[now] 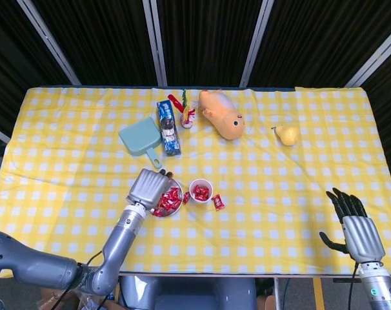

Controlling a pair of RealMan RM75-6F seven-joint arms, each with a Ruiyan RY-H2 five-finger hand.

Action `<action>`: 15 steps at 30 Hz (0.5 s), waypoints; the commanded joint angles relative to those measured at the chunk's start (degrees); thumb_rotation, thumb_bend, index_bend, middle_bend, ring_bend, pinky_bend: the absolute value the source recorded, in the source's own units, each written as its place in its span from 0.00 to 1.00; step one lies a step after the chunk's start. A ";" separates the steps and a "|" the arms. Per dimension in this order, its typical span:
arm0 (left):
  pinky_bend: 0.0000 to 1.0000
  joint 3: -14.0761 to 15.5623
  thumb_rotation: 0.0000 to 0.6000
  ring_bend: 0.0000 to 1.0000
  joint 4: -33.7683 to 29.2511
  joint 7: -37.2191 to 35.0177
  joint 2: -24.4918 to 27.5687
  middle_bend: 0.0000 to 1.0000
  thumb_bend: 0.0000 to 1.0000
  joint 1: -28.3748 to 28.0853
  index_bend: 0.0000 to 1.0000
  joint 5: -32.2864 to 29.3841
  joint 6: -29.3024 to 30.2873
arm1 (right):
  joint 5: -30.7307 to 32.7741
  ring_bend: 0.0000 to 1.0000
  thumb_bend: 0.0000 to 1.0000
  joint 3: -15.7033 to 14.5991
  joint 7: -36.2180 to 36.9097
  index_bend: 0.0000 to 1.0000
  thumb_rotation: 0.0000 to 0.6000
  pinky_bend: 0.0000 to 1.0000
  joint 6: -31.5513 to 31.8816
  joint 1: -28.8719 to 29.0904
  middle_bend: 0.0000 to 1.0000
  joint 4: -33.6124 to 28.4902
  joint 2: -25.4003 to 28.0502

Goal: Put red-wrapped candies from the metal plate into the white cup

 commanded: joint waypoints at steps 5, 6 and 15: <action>0.94 1.39 1.00 0.84 2.59 0.05 -2.00 0.31 0.17 0.55 0.29 -1.11 -1.50 | 0.10 0.00 0.34 0.02 0.14 0.00 1.00 0.00 -0.05 -0.01 0.00 -0.02 0.07; 0.94 1.40 1.00 0.84 3.17 0.15 -2.46 0.31 0.17 0.44 0.29 -1.27 -1.78 | 0.13 0.00 0.34 0.03 0.17 0.00 1.00 0.00 -0.08 0.00 0.00 -0.02 0.08; 0.94 0.71 1.00 0.84 10.14 1.63 -7.67 0.31 0.17 -0.79 0.29 -3.27 -3.72 | 0.40 0.00 0.34 0.14 0.81 0.00 1.00 0.00 -0.45 0.14 0.00 -0.02 0.28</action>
